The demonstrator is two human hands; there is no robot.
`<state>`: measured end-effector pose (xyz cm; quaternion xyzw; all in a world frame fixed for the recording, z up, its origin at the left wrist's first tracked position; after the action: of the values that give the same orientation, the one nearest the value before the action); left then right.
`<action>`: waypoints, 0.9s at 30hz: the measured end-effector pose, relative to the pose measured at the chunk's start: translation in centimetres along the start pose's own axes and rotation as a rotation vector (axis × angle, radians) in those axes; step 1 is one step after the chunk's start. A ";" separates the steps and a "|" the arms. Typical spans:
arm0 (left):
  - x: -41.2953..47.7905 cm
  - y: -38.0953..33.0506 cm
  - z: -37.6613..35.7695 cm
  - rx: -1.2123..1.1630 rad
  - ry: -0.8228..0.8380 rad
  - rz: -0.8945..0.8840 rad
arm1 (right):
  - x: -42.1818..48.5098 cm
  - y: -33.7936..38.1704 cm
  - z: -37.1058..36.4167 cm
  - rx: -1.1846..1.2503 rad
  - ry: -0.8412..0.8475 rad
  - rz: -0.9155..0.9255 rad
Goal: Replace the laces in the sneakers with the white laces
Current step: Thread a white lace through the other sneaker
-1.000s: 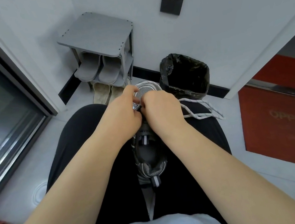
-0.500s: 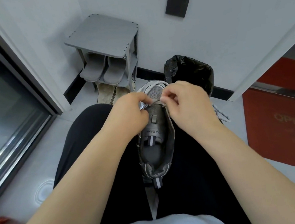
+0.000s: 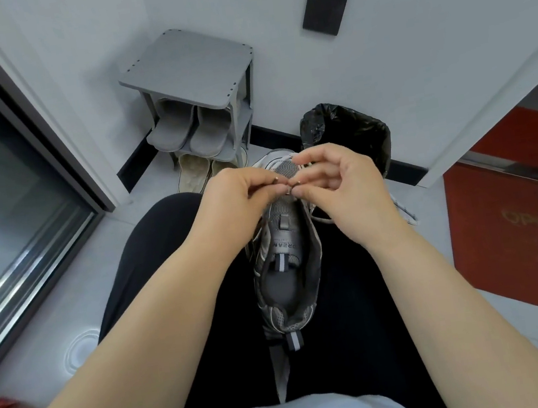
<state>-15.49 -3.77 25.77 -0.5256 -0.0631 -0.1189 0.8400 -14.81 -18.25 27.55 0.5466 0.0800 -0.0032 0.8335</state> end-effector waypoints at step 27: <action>-0.9 -0.5 -0.3 0.004 -0.018 -0.078 | 4.5 -0.1 -0.4 -0.664 0.088 0.134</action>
<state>-16.45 -4.13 25.86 -0.5222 -0.0913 -0.1465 0.8352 -10.46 -17.56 26.73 0.2488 0.0767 0.1014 0.9602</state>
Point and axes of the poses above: each hand's wrist, its own x-axis towards the middle knuckle, its own z-axis out of the back of the hand, y = z × x, the point moved 4 cm from there along x, towards the middle knuckle, and after that the axes turned 13 degrees about -z, right-handed, at the moved point
